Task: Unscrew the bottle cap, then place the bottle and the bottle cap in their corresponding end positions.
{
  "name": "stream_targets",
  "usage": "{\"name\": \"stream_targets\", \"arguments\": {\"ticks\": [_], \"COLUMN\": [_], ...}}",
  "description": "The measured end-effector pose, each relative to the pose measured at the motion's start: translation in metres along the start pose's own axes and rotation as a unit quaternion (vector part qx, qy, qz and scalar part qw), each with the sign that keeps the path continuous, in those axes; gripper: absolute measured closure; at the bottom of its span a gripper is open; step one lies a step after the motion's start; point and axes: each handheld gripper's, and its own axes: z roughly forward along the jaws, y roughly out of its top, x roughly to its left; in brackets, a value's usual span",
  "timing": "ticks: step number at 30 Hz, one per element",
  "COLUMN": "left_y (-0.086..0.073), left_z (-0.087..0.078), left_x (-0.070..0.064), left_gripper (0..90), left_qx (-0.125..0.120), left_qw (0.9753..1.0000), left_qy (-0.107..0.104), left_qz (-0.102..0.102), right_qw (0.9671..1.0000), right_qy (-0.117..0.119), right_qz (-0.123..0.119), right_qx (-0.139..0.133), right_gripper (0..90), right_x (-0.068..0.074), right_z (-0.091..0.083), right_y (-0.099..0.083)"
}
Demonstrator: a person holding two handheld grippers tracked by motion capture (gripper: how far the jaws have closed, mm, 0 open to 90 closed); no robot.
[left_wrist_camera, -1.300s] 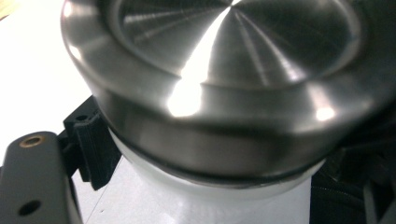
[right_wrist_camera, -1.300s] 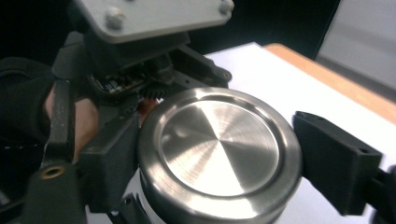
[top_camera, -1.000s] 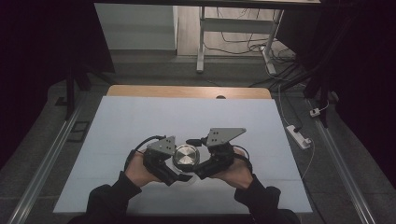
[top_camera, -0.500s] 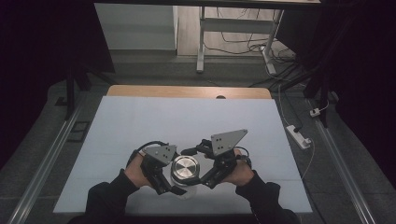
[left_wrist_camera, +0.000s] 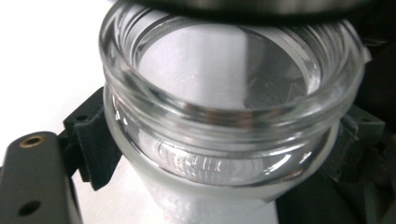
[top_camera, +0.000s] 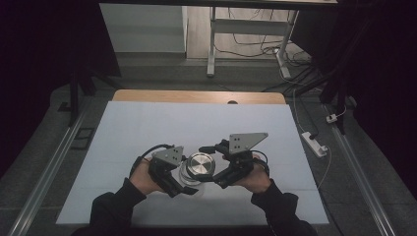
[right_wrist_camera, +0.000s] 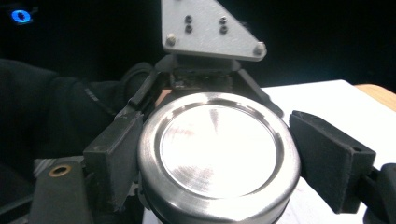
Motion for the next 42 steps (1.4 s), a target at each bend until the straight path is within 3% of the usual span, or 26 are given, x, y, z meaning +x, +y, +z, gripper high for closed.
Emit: {"name": "stream_targets", "arguments": {"ticks": [4,9,20,26,42], "left_y": [-0.004,-0.007,-0.013,-0.012,-0.006], "left_z": [0.001,-0.001,-0.007,-0.009,-0.006], "left_x": [0.006,0.011,0.02,0.026,0.051], "left_gripper": [15.6,15.6,15.6,15.6,15.6], "left_qx": [0.006,0.007,-0.001,0.004,-0.011], "left_qw": [0.9993,0.9974,0.9923,0.9901,0.9845], "left_qy": [0.028,0.058,0.102,0.12,0.152], "left_qz": [-0.022,-0.042,-0.071,-0.073,-0.088], "right_qw": [0.9995,0.9991,0.9981,0.9978,0.9966], "right_qy": [-0.031,-0.043,-0.061,-0.065,-0.08], "right_qz": [-0.001,-0.001,-0.005,-0.005,0.008], "right_qx": [-0.002,0.001,0.005,0.009,0.012], "right_gripper": [20.0,20.0,20.0,20.0,20.0], "right_x": [0.002,0.004,0.011,0.017,0.026], "right_z": [-0.004,-0.004,-0.005,-0.004,0.002], "right_y": [0.003,0.004,0.006,0.004,-0.013]}}
